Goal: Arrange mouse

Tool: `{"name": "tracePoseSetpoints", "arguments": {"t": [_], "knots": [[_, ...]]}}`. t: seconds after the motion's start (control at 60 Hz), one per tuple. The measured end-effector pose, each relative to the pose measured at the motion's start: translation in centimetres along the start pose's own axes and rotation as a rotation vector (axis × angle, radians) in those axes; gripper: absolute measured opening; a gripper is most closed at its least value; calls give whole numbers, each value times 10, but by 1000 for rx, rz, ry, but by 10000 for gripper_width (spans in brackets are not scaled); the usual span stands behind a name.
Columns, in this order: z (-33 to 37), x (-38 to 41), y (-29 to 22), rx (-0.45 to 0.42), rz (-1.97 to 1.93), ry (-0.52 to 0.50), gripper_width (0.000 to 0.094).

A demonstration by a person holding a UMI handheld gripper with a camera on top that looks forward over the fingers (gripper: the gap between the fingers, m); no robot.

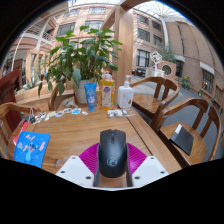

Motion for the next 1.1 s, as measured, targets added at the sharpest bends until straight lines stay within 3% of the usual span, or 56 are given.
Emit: {"name": "tracePoseSetpoints", "arguments": {"t": [0.2, 0.333, 0.417, 0.533, 0.633, 0.783, 0.933, 1.05, 1.1], "knots": [[28, 51, -140, -249, -55, -68, 371], [45, 141, -176, -323, -25, -204, 370], [46, 207, -158, -279, -17, -311, 369], [34, 292, -79, -143, 27, -427, 370], [19, 334, -15, 1, 74, -468, 369], [5, 352, 48, 109, 94, -460, 384], [8, 355, 57, 120, 61, -464, 538], [26, 346, 34, 83, 50, -449, 862], [42, 340, 24, 65, 60, -438, 848]]}}
Point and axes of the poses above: the point between the fingertips, and its own axes, seen from behind it with the camera up: x to the left, y down, z backward, against the way the camera looks, the point moved 5 cm from there along z, backward, against the way the camera looks, and after that the axes turned 11 degrees about -x, right-handed, at the moved point
